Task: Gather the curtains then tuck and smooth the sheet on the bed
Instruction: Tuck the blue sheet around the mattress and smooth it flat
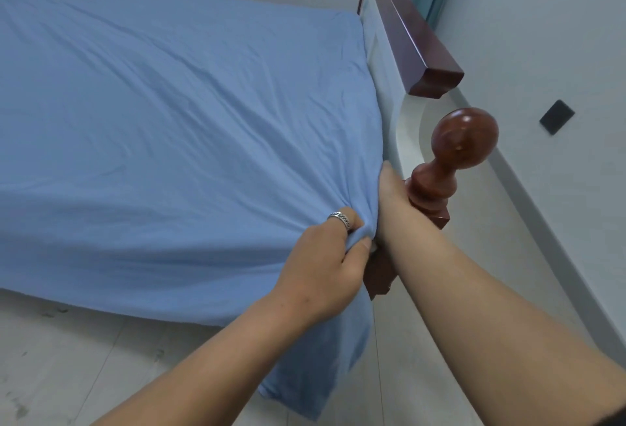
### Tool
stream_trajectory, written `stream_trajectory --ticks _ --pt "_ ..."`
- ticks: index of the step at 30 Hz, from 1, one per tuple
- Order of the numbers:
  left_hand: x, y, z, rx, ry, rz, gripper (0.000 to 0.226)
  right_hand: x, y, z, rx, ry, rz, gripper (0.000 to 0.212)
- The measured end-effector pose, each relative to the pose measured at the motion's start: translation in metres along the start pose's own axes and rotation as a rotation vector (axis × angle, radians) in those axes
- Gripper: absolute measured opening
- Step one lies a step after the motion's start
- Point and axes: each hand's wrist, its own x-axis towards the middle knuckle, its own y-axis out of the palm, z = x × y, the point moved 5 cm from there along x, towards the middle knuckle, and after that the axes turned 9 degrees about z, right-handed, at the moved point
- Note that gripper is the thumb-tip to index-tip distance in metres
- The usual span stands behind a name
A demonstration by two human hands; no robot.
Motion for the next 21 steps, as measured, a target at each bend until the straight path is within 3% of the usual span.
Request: stream_trajectory --ticks 2,5,7,9,11,13,15,16,19,21 --pt "-0.001 0.000 0.001 0.025 -0.002 0.016 0.021 -0.003 0.005 0.005 -0.008 0.050 0.013 0.037" --pt "-0.008 0.005 0.002 0.073 -0.008 0.040 0.020 0.005 0.016 0.011 -0.282 -0.001 0.019 0.043" --pt "-0.009 0.010 0.002 0.074 -0.009 0.064 0.015 0.007 0.019 0.006 -0.431 0.045 0.023 0.035" --pt "-0.010 0.012 0.002 0.057 -0.017 0.079 0.006 0.007 0.025 0.006 -0.383 0.109 0.091 0.027" --pt "-0.008 0.011 0.001 0.059 -0.013 0.071 0.004 0.005 0.030 0.021 -0.210 0.061 0.164 0.022" --pt "-0.006 0.012 0.002 0.024 -0.012 0.051 0.005 0.007 0.026 0.036 -0.059 -0.027 0.164 0.033" --pt "-0.005 0.019 0.004 0.011 -0.017 0.069 0.003 0.008 0.014 0.034 -0.065 -0.037 0.120 0.041" --pt "-0.007 0.026 0.006 0.021 -0.027 0.104 0.002 0.008 0.009 0.023 -0.157 -0.011 0.086 0.042" --pt "-0.012 0.050 0.020 0.092 -0.080 0.259 0.008 0.005 0.006 -0.014 -0.768 0.030 -0.012 0.048" --pt "-0.016 0.061 0.031 0.146 -0.120 0.319 0.012 0.004 0.008 -0.023 -0.951 -0.051 -0.059 0.057"
